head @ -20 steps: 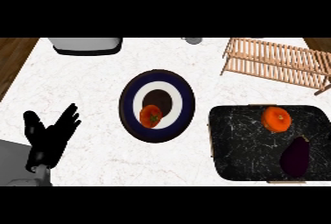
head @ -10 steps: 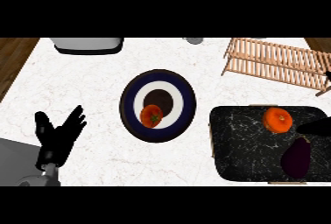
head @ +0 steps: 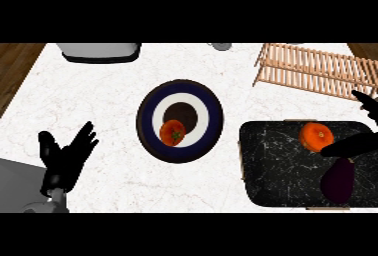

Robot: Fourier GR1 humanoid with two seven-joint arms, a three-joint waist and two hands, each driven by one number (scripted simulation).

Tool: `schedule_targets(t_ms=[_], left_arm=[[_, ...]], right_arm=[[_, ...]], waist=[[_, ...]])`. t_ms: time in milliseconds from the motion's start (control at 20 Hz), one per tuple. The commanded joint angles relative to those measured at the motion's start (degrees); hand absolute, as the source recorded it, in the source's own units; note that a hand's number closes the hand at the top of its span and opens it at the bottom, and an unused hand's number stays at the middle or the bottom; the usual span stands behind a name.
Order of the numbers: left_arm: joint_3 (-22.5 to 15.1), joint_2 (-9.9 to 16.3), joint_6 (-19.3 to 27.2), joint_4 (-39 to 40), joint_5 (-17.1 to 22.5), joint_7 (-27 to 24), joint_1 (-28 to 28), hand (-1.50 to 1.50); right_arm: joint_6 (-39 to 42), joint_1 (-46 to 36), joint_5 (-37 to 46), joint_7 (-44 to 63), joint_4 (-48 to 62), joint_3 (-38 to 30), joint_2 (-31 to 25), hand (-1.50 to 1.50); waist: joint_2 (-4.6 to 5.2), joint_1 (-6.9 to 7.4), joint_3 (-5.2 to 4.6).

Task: Pick the squash from the tray and place it in the tiered shelf

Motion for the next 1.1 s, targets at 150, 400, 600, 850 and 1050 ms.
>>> schedule_targets(t_ms=[150,400,600,850,1050], left_arm=[[-0.7,-2.7,0.1,-0.2,-2.6,-0.8,1.2,0.00],[2.5,-2.3,-2.1,3.1,-2.2,-1.9,-0.4,0.00],[2.8,-1.8,-2.3,3.3,-3.1,0.7,-2.5,0.00],[4.0,-1.5,-2.9,1.6,-2.8,2.3,-3.3,0.00],[2.9,-2.9,-2.4,-4.6,-3.7,4.7,0.6,0.00]], right_arm=[[-0.9,0.9,8.0,4.1,-2.3,1.5,6.1,-1.50],[-0.4,-0.1,12.4,0.5,2.4,0.0,9.4,-1.50],[0.3,-1.7,14.7,-4.6,9.7,-2.0,9.0,-1.50],[-1.0,-4.2,20.4,0.4,10.4,0.3,12.9,-1.50],[-5.2,-1.1,23.8,-4.6,11.8,-0.8,15.1,-1.50]], waist=[[0.08,-0.06,-0.09],[0.10,-0.07,-0.09],[0.15,0.00,-0.08],[0.12,0.05,-0.09],[0.07,0.04,-0.07]])
